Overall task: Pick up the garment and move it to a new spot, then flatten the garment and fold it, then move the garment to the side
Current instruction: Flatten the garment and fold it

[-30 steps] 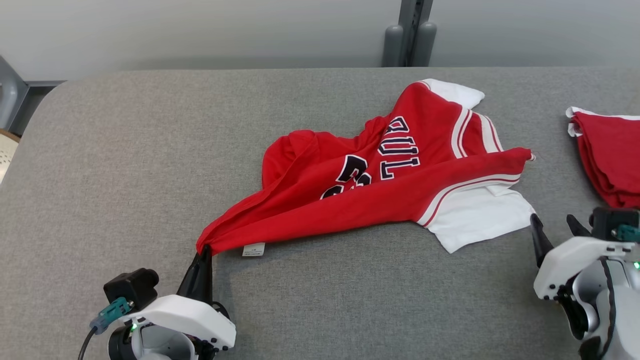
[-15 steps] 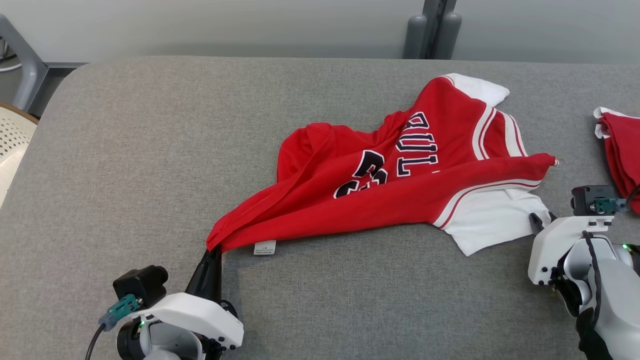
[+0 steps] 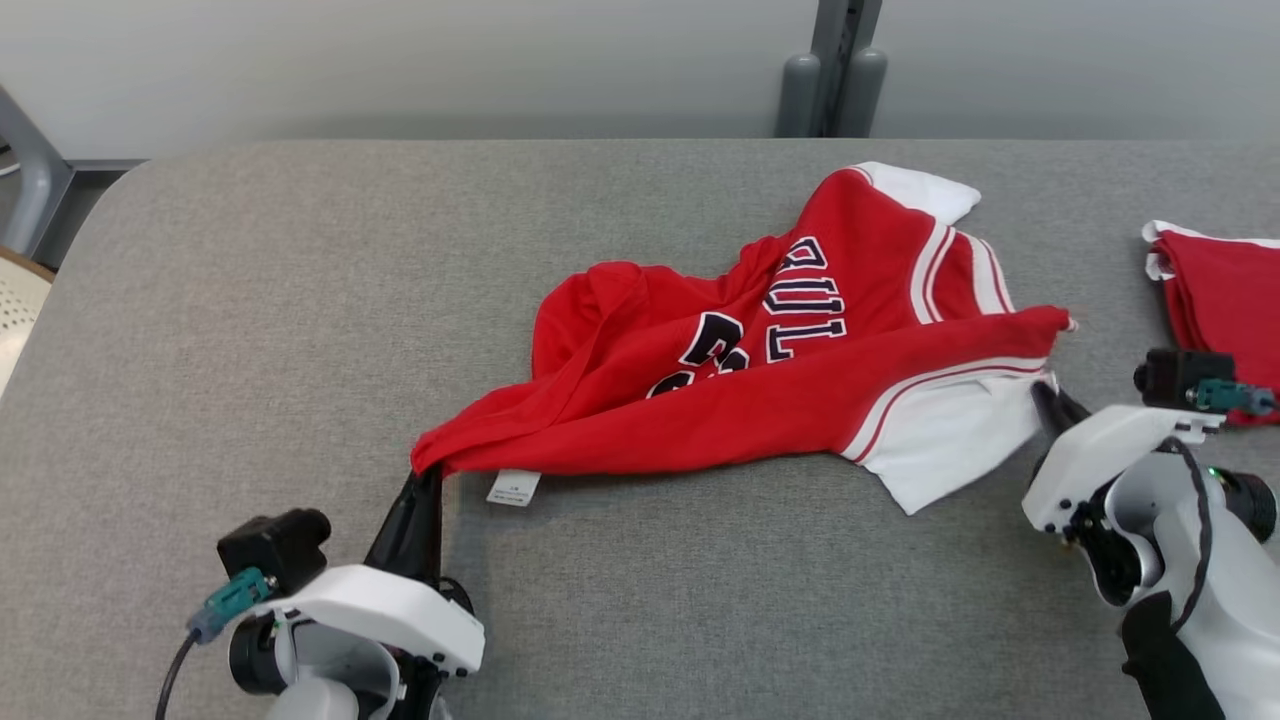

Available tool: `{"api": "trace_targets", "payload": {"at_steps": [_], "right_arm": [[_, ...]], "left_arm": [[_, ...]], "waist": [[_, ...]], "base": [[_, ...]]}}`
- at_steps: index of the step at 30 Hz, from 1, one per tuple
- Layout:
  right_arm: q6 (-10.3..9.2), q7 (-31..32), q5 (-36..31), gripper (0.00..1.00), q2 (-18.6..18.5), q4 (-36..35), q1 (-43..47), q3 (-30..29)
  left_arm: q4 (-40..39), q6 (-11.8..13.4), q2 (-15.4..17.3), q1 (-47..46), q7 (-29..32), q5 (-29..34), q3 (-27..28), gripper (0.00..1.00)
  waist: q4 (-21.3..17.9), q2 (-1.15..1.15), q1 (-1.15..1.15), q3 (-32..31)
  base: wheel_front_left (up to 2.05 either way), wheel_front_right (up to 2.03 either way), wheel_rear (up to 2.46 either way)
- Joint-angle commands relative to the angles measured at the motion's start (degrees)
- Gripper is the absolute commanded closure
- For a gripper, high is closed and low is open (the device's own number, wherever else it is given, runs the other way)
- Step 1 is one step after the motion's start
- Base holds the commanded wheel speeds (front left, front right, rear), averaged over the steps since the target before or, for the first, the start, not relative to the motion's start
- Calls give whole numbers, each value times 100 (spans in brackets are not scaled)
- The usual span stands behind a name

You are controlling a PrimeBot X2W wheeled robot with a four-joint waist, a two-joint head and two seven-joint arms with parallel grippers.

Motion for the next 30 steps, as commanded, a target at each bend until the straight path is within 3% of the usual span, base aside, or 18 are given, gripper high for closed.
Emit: {"api": "trace_targets", "payload": {"at_steps": [1,8,15,22,30], "right_arm": [[-1,-31,347,100,-79,-247,-4,101],[-1,2,1525,100,-493,-1774,394,496],[-1,-6,1902,100,-831,-3508,858,380],[-1,138,1996,100,-755,-5281,1334,-208],[0,521,1832,100,-506,-6799,1654,-902]], "left_arm": [[-87,-62,51,-159,2,-59,27,100],[-708,-248,124,-395,153,-209,69,100],[-1654,-238,274,-530,364,-345,171,100],[-2741,-140,452,-568,711,-542,342,100],[-3912,59,722,-762,1175,-587,487,100]], "waist": [[-78,0,0,-50],[-346,0,0,-188],[-596,0,0,-382],[-764,0,0,-561],[-822,0,0,-600]], "base": [[0,0,0],[0,0,0],[0,0,0],[0,0,0],[0,0,0]]}}
